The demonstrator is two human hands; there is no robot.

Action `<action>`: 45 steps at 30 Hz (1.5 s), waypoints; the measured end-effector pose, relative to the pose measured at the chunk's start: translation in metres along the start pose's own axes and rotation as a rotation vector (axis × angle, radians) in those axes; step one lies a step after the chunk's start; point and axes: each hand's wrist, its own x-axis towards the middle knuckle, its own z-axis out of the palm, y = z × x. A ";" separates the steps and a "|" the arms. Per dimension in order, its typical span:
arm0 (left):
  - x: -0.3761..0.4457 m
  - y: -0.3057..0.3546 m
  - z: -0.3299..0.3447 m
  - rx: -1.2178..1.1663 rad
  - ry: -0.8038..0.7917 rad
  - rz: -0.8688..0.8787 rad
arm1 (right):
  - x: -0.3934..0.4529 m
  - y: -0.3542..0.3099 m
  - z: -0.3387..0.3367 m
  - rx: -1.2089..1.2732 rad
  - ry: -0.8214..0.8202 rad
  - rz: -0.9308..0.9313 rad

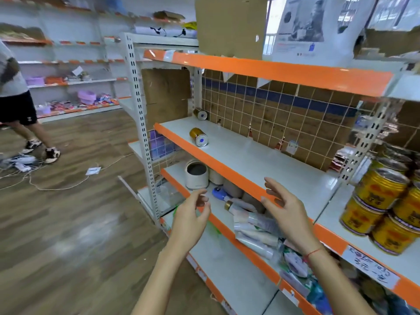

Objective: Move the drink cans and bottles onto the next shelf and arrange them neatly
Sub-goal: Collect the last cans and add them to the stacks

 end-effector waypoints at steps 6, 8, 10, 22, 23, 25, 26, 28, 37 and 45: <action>0.057 -0.016 -0.004 0.038 0.049 -0.049 | 0.065 0.007 0.019 0.035 -0.021 0.007; 0.073 -0.023 -0.006 0.035 0.059 -0.053 | 0.085 0.007 0.028 0.027 -0.028 0.000; 0.088 -0.032 -0.009 0.040 0.066 -0.066 | 0.101 0.008 0.039 0.025 -0.037 0.000; 0.198 -0.113 -0.052 0.075 0.028 -0.054 | 0.192 0.016 0.130 -0.064 -0.035 0.046; 0.210 -0.121 -0.059 0.076 0.013 -0.040 | 0.200 0.014 0.141 -0.086 -0.020 0.043; 0.235 -0.137 -0.076 0.073 -0.010 -0.018 | 0.217 0.007 0.161 -0.121 0.005 0.038; 0.246 -0.144 -0.084 0.069 -0.015 -0.013 | 0.225 0.004 0.170 -0.138 0.012 0.040; 0.268 -0.160 -0.100 0.058 -0.030 -0.003 | 0.239 -0.004 0.188 -0.191 0.020 0.037; 0.337 -0.207 -0.118 0.115 -0.129 0.088 | 0.284 -0.015 0.231 -0.423 0.018 0.022; 0.390 -0.203 -0.073 0.108 -0.181 0.161 | 0.328 0.008 0.222 -0.469 0.021 0.041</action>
